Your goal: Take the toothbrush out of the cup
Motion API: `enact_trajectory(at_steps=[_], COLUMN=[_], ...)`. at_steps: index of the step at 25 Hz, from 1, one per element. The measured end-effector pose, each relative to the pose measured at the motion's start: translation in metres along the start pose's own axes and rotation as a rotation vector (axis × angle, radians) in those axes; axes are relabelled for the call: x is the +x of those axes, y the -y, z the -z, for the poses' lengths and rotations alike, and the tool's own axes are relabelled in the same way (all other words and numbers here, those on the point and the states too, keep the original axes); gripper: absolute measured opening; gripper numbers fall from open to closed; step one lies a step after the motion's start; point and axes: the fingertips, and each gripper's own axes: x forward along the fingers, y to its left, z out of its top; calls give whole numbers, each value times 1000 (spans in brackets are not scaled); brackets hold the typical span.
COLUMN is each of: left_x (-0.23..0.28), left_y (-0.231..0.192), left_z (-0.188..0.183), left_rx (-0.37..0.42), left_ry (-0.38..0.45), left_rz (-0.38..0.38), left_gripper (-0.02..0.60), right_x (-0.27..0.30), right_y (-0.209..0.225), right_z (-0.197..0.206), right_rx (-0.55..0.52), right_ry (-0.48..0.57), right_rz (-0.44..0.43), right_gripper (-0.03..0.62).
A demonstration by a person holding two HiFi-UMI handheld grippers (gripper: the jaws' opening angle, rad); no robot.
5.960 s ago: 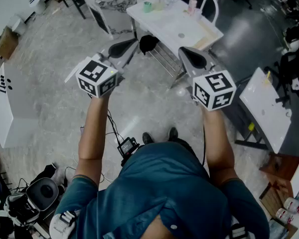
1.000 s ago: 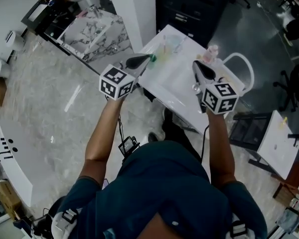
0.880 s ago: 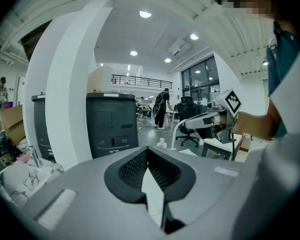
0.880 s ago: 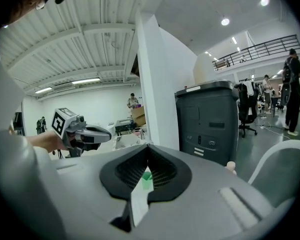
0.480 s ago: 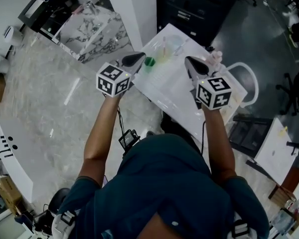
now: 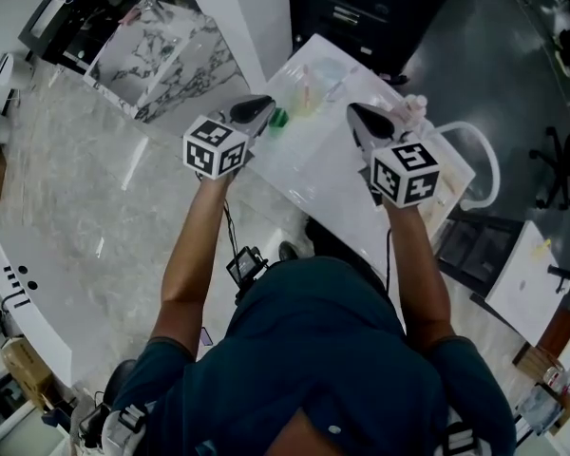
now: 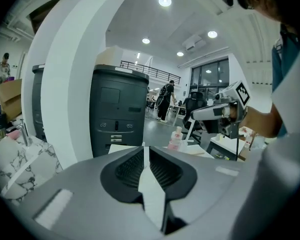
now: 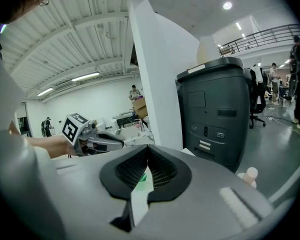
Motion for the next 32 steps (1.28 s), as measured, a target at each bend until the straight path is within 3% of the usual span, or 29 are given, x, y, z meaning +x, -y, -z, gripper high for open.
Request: enact_trajectory(at_steps=[20,32], left_x=[94,132], left_y=[-39,-57], left_z=[53,89], left_rx=[-41,-48], left_ry=[-164,-252], left_rz=[7,-17], left_gripper=[190,204], right_x=[23,30], right_y=[54,76], right_z=[47,78], right_rx=[114,165], right_ry=[-56,-83], right_rz=[39,50], right_gripper=[11,10])
